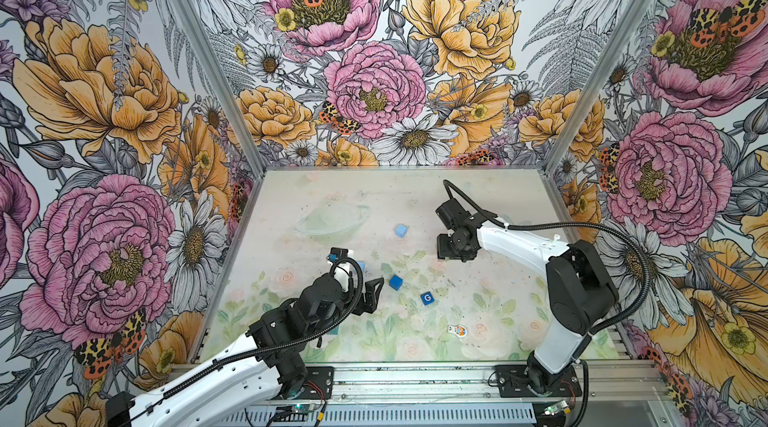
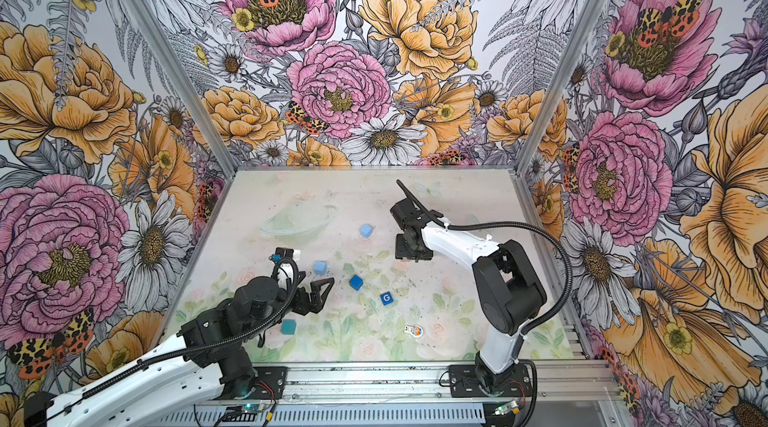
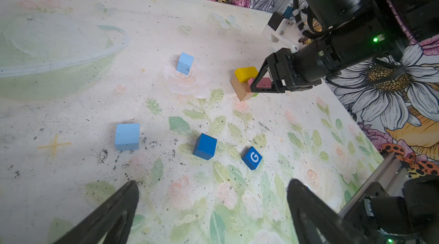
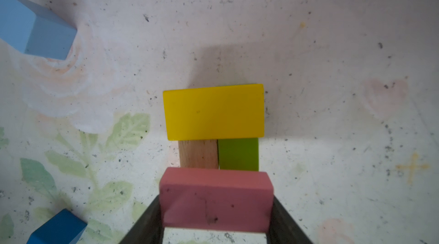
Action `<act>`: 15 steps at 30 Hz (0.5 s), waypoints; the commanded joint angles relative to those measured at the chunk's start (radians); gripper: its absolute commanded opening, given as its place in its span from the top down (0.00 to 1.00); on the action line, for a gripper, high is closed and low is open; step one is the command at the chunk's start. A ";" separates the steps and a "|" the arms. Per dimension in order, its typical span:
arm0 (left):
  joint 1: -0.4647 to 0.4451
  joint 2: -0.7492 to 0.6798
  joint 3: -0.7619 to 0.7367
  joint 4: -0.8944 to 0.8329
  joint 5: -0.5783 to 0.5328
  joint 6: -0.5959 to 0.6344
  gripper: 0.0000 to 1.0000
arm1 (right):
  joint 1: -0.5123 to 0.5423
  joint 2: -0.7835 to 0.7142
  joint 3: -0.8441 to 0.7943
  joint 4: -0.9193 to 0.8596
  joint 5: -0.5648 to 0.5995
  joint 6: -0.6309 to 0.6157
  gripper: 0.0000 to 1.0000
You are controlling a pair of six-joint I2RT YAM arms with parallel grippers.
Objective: Build the wood block tower
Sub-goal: 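Position the pink bar above the yellow bar, aligning it lengthwise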
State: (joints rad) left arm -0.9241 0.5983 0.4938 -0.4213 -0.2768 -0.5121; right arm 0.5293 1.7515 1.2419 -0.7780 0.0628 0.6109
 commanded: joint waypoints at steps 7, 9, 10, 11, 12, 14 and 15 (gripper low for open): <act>0.024 0.026 0.031 0.043 0.043 0.029 0.01 | -0.020 0.043 0.046 -0.011 0.006 -0.061 0.51; 0.028 0.034 0.034 0.046 0.045 0.030 0.01 | -0.023 0.049 0.050 -0.013 0.006 -0.068 0.51; 0.029 0.036 0.035 0.048 0.046 0.030 0.01 | -0.024 0.052 0.050 -0.013 0.005 -0.072 0.51; 0.030 0.040 0.036 0.050 0.047 0.030 0.01 | -0.026 0.054 0.053 -0.012 0.004 -0.072 0.51; 0.031 0.044 0.036 0.052 0.047 0.032 0.01 | -0.026 0.057 0.055 -0.012 0.003 -0.077 0.51; 0.033 0.049 0.037 0.053 0.048 0.033 0.01 | -0.026 0.062 0.060 -0.013 0.000 -0.079 0.51; 0.033 0.052 0.038 0.056 0.049 0.032 0.01 | -0.027 0.065 0.060 -0.012 0.000 -0.080 0.51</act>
State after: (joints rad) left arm -0.8997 0.6464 0.5068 -0.3985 -0.2485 -0.4999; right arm 0.5087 1.8015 1.2640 -0.7845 0.0616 0.5510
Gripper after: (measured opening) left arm 0.987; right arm 0.606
